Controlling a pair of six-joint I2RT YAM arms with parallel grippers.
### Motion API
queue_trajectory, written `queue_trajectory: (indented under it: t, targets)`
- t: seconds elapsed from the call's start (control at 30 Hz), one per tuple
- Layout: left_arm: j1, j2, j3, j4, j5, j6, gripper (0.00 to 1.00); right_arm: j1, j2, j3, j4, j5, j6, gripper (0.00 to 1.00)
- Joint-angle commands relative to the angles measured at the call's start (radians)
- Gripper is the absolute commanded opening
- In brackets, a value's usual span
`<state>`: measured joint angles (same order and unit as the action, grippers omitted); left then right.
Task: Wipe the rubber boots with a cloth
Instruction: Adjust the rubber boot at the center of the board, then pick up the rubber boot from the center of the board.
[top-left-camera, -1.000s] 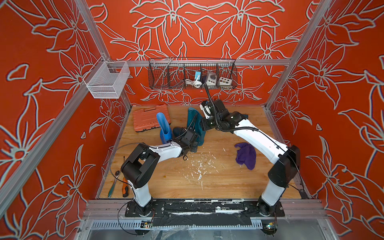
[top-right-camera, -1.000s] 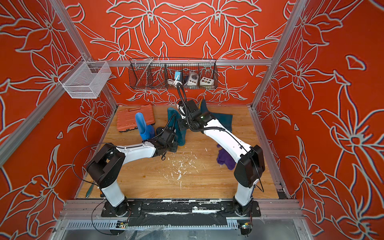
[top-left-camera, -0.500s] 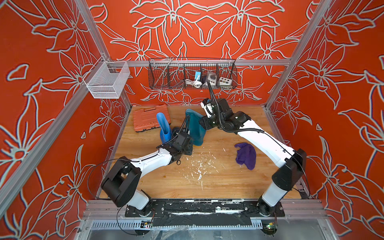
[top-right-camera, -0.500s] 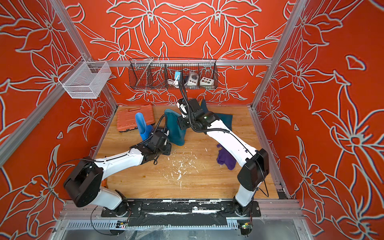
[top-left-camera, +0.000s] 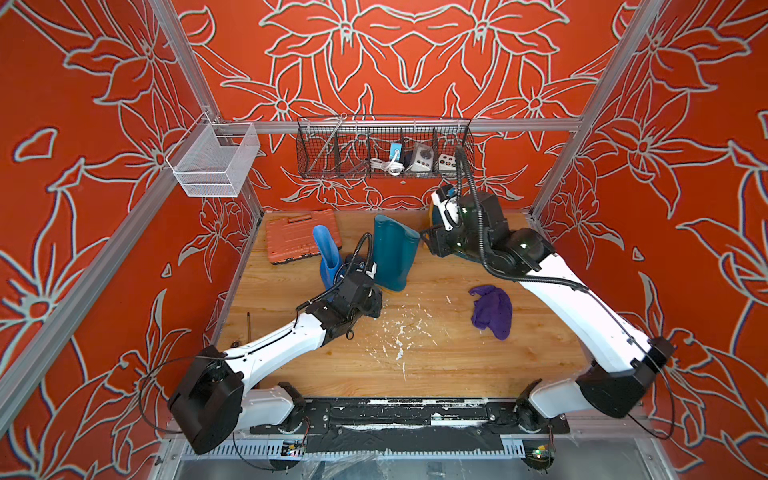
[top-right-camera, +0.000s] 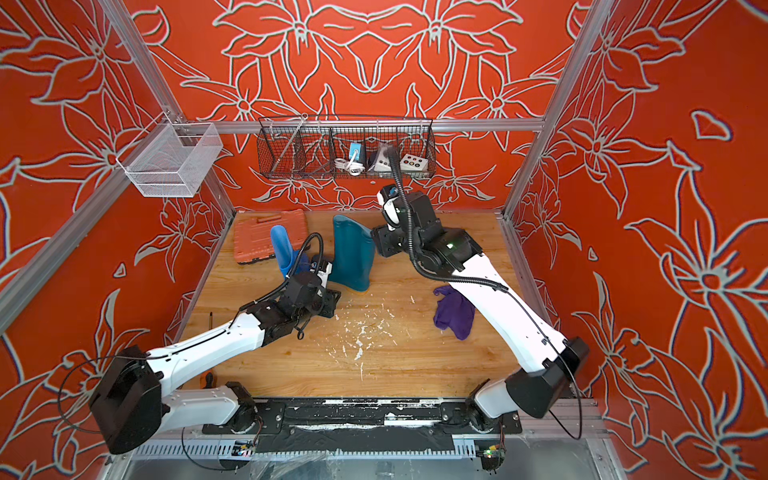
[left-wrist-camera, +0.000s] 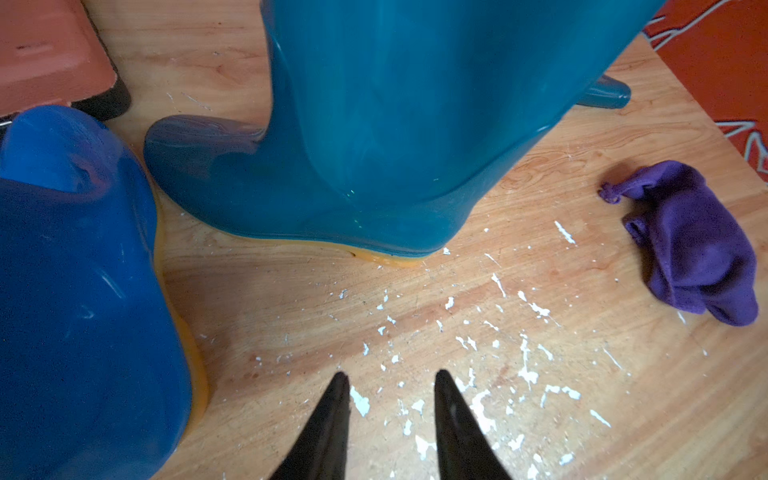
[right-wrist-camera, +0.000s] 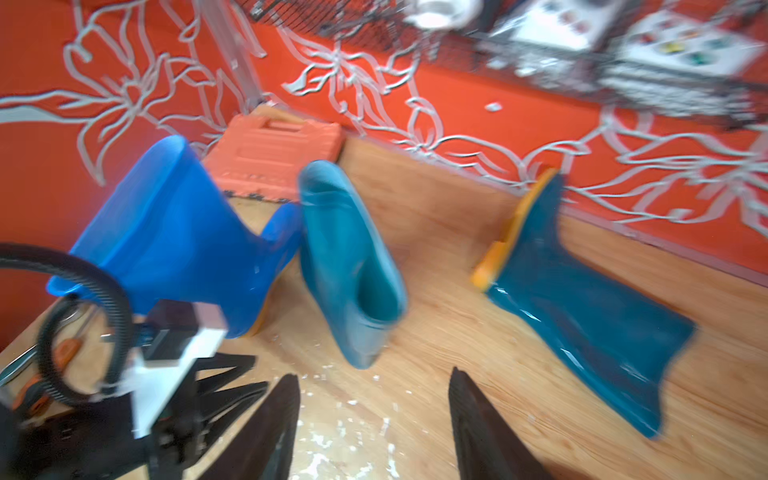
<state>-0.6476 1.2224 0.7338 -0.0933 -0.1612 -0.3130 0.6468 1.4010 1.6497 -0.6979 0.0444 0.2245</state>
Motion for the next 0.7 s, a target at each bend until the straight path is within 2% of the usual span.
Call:
queue_trajectory:
  t: [0.0,0.13,0.23,0.33,0.47,0.67]
  targets:
    - [-0.017,-0.041,-0.014,-0.035,-0.006,0.005,0.34,-0.084,-0.067,-0.069,-0.045,0.087,0.022,0.61]
    - [-0.054,-0.081,-0.024,-0.050,-0.015,0.000,0.34,-0.226,-0.101,-0.207,-0.023,0.025,0.088,0.62]
    - [-0.101,-0.096,-0.021,-0.072,-0.028,0.003,0.36,-0.245,-0.055,-0.288,0.026,-0.006,0.090,0.61]
    - [-0.128,-0.105,-0.005,-0.108,-0.043,0.002,0.38,-0.245,0.067,-0.309,0.075,-0.043,0.104,0.62]
    - [-0.145,-0.135,0.010,-0.140,-0.043,0.002,0.38,-0.244,0.264,-0.249,0.133,-0.058,0.106,0.67]
    - [-0.146,-0.170,0.008,-0.157,-0.044,-0.002,0.40,-0.239,0.516,-0.062,0.156,0.003,0.083,0.74]
